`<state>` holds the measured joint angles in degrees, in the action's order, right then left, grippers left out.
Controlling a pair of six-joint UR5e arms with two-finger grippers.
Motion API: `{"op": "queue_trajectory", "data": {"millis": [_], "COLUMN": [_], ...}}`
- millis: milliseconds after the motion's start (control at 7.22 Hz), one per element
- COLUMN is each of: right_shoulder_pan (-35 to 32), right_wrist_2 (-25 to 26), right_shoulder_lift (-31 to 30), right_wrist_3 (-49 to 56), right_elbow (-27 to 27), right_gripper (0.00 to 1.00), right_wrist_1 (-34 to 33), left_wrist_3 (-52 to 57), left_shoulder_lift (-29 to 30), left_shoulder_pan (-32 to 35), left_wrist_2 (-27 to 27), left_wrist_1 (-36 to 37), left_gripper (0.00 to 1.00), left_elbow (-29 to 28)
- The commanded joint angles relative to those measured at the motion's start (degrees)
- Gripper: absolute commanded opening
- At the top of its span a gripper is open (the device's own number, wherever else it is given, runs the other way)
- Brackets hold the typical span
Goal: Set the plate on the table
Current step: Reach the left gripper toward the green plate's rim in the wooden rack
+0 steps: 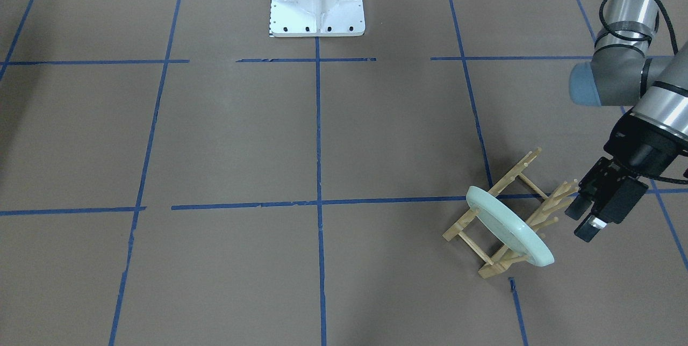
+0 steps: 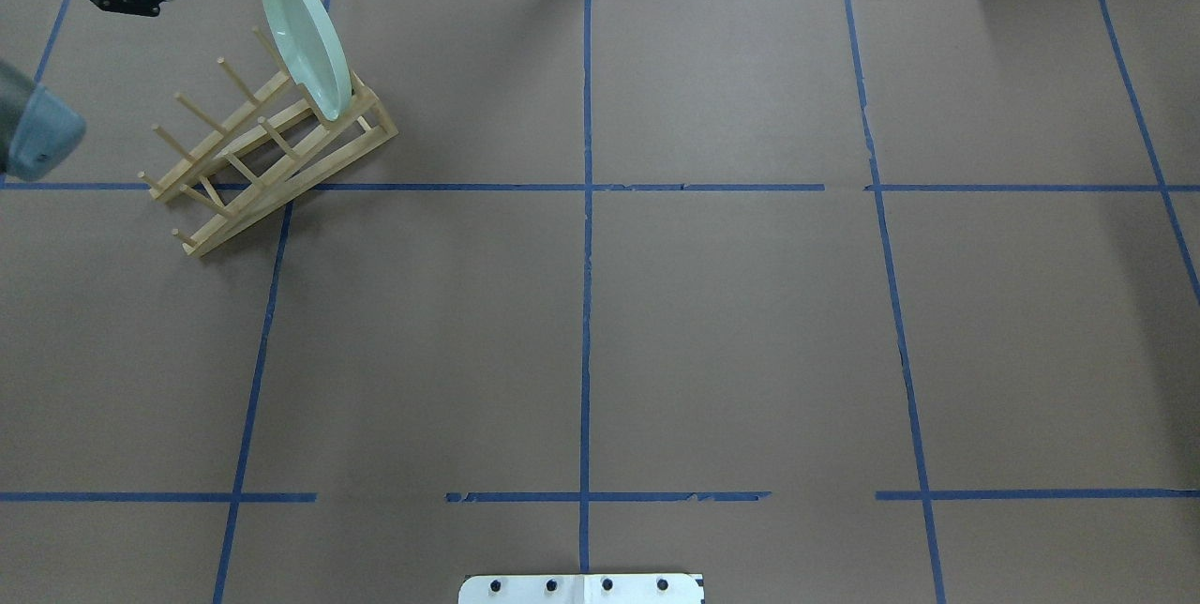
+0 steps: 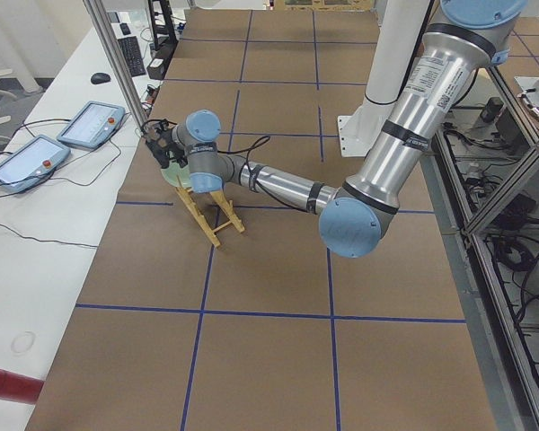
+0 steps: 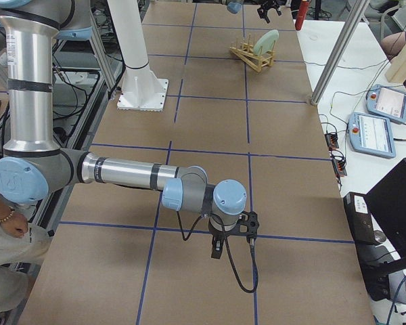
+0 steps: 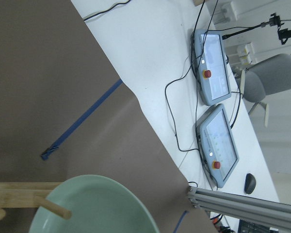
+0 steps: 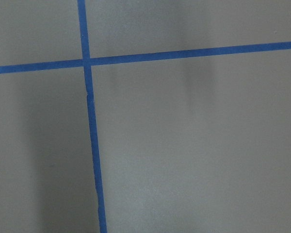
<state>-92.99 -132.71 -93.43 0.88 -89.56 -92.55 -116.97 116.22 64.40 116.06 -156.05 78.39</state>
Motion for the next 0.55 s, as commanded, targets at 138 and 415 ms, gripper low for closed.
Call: {"op": "queue_trajectory", "data": {"millis": [138,415], "right_shoulder_pan": [0.0,0.0], "right_wrist_2": [0.0,0.0], "right_shoulder_lift": [0.0,0.0], "right_wrist_3": [0.0,0.0], "right_elbow": [-0.1,0.0], "right_gripper": [1.0,1.0], "right_wrist_1": [0.0,0.0], "left_wrist_3": [1.2,1.0], "left_shoulder_lift": [2.2,2.3], "left_shoulder_pan": [-3.0,-3.8], "left_wrist_2": [-1.1,-1.2], "left_wrist_1": [-0.5,-0.3], "left_gripper": [0.97,0.73], "left_elbow": [-1.4,-1.4]}}
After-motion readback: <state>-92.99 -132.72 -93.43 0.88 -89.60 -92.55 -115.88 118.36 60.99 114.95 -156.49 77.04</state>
